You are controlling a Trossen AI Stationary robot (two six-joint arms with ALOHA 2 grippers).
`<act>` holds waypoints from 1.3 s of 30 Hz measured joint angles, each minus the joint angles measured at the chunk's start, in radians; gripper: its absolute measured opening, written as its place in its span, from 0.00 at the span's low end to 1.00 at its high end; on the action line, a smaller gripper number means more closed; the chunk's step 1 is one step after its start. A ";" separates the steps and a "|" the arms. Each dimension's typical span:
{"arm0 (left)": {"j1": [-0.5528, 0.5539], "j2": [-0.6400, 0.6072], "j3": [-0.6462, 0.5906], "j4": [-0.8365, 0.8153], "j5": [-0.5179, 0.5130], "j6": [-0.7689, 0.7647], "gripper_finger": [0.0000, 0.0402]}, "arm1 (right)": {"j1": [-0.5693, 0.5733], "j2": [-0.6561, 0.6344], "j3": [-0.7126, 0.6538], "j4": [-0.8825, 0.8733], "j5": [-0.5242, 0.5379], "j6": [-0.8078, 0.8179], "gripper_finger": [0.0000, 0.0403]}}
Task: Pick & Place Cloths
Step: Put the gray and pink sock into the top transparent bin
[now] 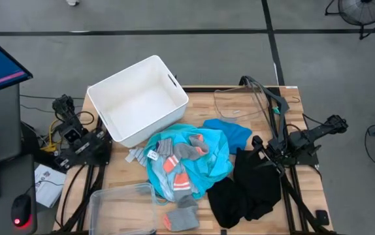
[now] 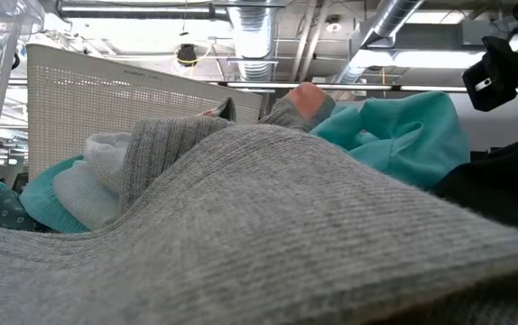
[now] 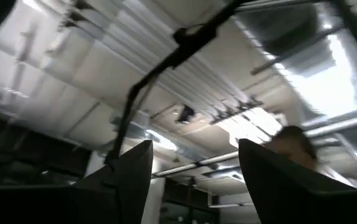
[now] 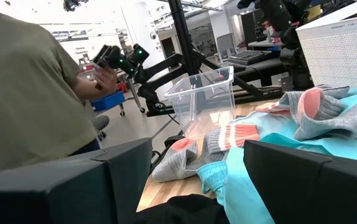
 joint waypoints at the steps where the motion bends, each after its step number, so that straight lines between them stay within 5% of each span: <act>1: 0.000 0.000 0.005 0.007 -0.054 0.018 0.56 | 0.000 0.000 0.000 0.000 0.000 0.000 0.62; 4: 0.000 0.010 0.049 0.010 -0.170 0.039 0.56 | -0.011 0.000 0.000 0.000 0.007 -0.007 0.62; 8: 0.000 0.110 0.158 0.007 -0.191 0.056 0.56 | -0.027 0.000 0.000 0.001 0.008 -0.008 0.62; 11: 0.000 0.234 0.260 0.007 -0.233 0.090 0.56 | -0.040 0.000 0.000 0.001 0.008 -0.008 0.62; 16: 0.000 0.481 0.440 0.003 -0.467 0.092 0.56 | -0.051 0.000 0.000 0.005 0.008 0.007 0.62; 20: 0.001 0.696 0.640 0.002 -0.623 0.085 0.56 | -0.049 0.000 0.000 0.058 0.008 0.184 0.62; 23: 0.002 0.832 0.783 -0.045 -0.681 0.128 0.56 | -0.049 0.000 0.000 0.111 0.008 0.325 0.62; 29: 0.013 1.027 0.986 -0.172 -0.770 0.151 0.56 | -0.050 0.000 0.000 0.135 0.008 0.356 0.62; 34: 0.038 1.094 1.063 -0.194 -0.712 0.125 0.56 | -0.050 0.000 0.000 0.153 0.008 0.550 0.62; 39: 0.094 1.124 1.064 -0.273 -0.338 -0.064 0.56 | -0.050 0.000 0.000 0.172 0.008 0.678 0.62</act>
